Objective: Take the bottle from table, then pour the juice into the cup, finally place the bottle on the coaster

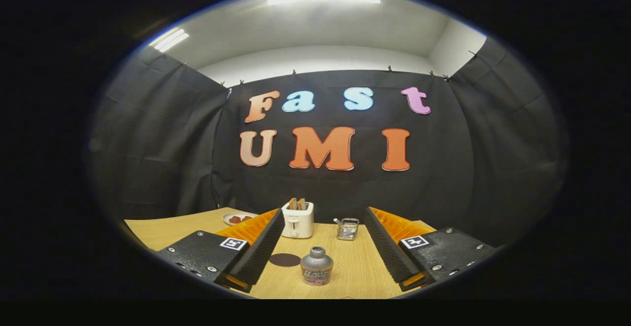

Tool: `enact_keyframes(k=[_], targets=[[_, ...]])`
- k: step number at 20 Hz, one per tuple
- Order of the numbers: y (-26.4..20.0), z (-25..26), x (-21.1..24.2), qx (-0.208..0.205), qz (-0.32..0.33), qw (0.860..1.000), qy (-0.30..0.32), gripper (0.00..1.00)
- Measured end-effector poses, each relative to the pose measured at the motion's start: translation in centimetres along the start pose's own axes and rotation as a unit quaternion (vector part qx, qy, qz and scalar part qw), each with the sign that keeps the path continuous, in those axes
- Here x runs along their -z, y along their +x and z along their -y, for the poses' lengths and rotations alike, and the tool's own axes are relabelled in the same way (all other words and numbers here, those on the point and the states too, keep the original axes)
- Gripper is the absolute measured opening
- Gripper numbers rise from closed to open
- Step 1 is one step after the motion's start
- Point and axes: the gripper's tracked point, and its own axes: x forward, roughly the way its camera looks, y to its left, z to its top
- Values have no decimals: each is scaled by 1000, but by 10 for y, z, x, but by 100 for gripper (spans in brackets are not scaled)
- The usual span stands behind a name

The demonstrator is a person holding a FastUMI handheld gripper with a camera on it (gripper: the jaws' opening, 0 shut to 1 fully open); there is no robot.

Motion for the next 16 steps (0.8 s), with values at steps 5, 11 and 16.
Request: enact_keyframes(k=[5, 11, 16], targets=[[3, 0, 18, 1, -13, 1000, 1, 97], [7, -2, 53, -2, -35, 999, 6, 97], [12, -8, 93, -13, -71, 997, 21, 97]])
